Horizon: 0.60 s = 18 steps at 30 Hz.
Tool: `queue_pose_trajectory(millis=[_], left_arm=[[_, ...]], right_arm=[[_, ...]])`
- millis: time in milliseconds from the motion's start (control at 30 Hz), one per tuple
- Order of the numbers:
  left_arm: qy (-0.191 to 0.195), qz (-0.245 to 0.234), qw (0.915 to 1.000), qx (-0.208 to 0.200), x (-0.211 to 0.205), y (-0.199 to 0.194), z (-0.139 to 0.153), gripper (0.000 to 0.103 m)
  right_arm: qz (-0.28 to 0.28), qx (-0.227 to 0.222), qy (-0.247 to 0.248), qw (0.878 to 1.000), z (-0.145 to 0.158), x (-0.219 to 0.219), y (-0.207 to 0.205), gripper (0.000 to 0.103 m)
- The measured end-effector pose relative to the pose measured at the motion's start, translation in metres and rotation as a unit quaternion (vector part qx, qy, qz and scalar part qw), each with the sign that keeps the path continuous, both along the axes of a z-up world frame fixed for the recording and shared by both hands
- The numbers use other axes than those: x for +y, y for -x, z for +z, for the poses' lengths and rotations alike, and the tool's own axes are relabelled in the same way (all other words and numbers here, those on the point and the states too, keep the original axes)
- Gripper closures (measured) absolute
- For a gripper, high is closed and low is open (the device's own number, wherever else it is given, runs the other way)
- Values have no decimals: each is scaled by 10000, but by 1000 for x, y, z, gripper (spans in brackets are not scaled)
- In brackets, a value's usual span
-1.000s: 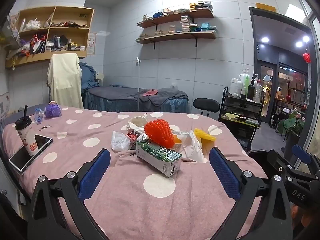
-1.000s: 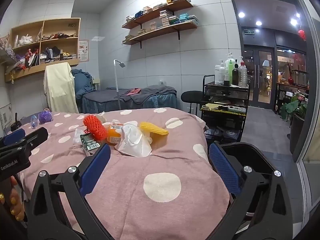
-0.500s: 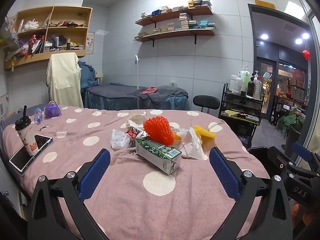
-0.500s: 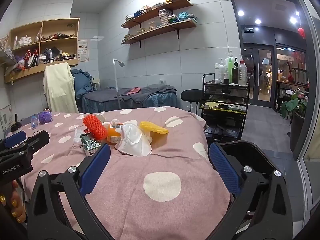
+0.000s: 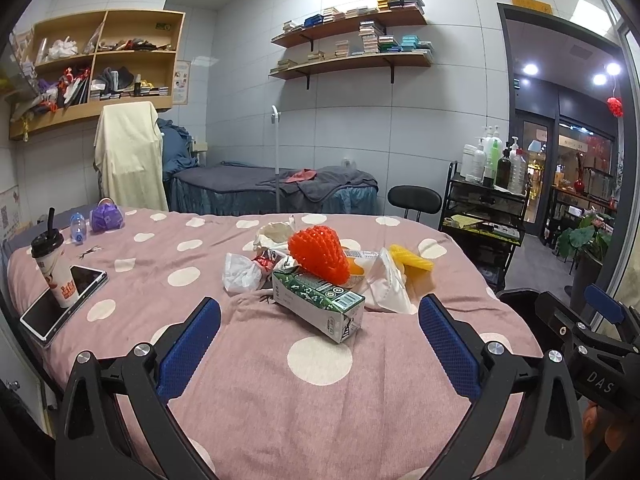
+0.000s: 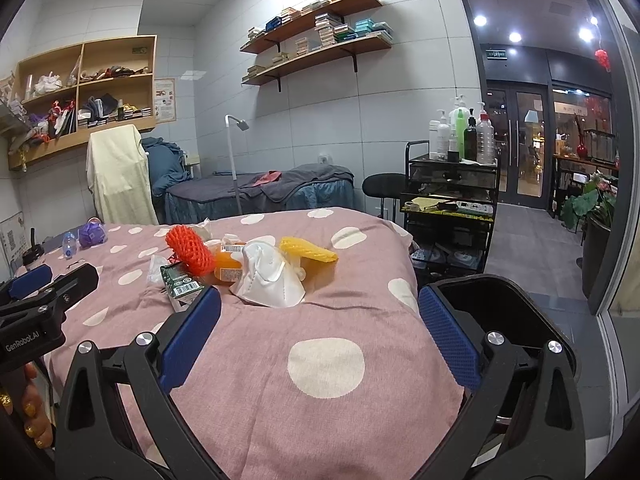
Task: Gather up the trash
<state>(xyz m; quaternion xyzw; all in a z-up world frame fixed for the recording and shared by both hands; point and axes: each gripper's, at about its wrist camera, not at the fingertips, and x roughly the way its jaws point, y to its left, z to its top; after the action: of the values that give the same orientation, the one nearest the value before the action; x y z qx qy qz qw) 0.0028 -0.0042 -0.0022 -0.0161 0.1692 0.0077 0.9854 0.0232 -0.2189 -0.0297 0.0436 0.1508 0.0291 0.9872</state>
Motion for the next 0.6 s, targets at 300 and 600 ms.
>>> queue_pose_trajectory(millis=[300, 600], left_arm=[[21, -7, 10000, 17, -1, 0, -2, 6], [32, 0, 10000, 40, 1, 0, -5, 6]], right_arm=[[-24, 10, 0, 10000, -1, 0, -1, 5], [-6, 29, 10, 10000, 0, 1, -1, 5]])
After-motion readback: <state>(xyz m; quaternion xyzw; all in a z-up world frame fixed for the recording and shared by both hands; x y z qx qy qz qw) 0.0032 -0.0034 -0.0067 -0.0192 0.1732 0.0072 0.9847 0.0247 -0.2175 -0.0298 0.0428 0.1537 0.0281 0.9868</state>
